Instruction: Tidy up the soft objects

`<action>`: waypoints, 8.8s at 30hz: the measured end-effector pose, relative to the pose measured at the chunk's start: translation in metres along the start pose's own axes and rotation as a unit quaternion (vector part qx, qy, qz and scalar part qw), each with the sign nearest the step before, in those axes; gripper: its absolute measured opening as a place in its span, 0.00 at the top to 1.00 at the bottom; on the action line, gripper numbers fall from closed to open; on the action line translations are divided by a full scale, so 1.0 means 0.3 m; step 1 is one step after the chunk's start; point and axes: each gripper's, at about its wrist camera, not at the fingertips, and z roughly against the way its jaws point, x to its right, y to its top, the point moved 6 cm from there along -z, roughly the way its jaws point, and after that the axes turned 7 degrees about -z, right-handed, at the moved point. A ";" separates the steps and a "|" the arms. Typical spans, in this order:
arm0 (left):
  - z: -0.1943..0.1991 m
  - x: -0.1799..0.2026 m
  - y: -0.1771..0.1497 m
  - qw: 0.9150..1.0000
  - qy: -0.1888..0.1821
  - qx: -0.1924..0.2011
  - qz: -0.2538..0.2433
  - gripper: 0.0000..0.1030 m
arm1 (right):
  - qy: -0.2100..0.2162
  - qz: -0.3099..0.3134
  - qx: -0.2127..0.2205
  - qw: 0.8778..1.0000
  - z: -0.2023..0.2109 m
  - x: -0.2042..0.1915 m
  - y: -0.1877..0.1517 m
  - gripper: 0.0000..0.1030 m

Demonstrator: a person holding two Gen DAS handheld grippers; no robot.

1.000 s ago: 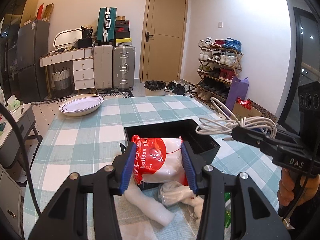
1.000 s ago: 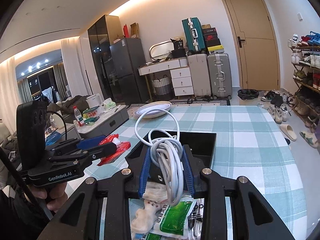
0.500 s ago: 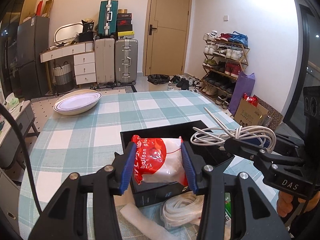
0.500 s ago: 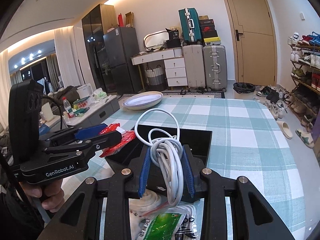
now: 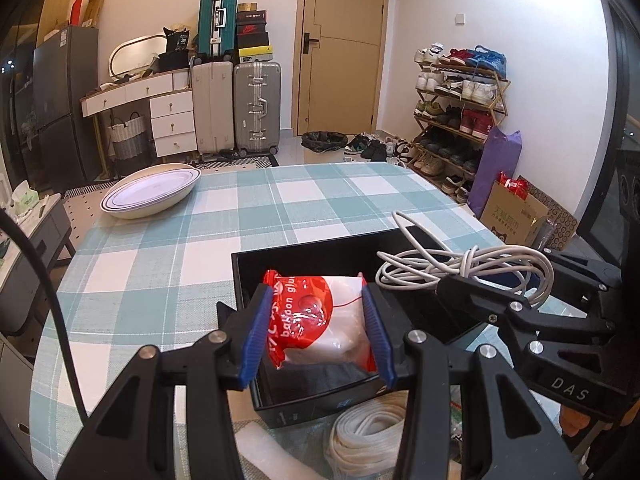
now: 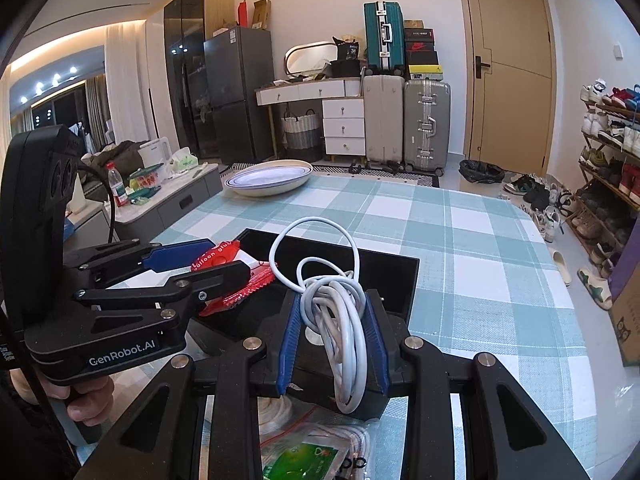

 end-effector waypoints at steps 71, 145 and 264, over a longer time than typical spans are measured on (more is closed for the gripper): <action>0.212 -0.063 -0.154 1.000 0.018 0.005 -0.011 0.00 | -0.035 0.004 -0.014 0.999 0.191 0.031 -0.134 0.01; 0.161 -0.041 -0.279 0.998 0.019 -0.049 -0.040 0.00 | -0.069 0.077 -0.132 0.986 0.048 0.003 -0.318 0.06; 0.220 -0.054 -0.224 0.999 -0.026 -0.038 -0.014 0.60 | 0.031 0.129 -0.172 0.976 0.168 -0.025 -0.407 0.52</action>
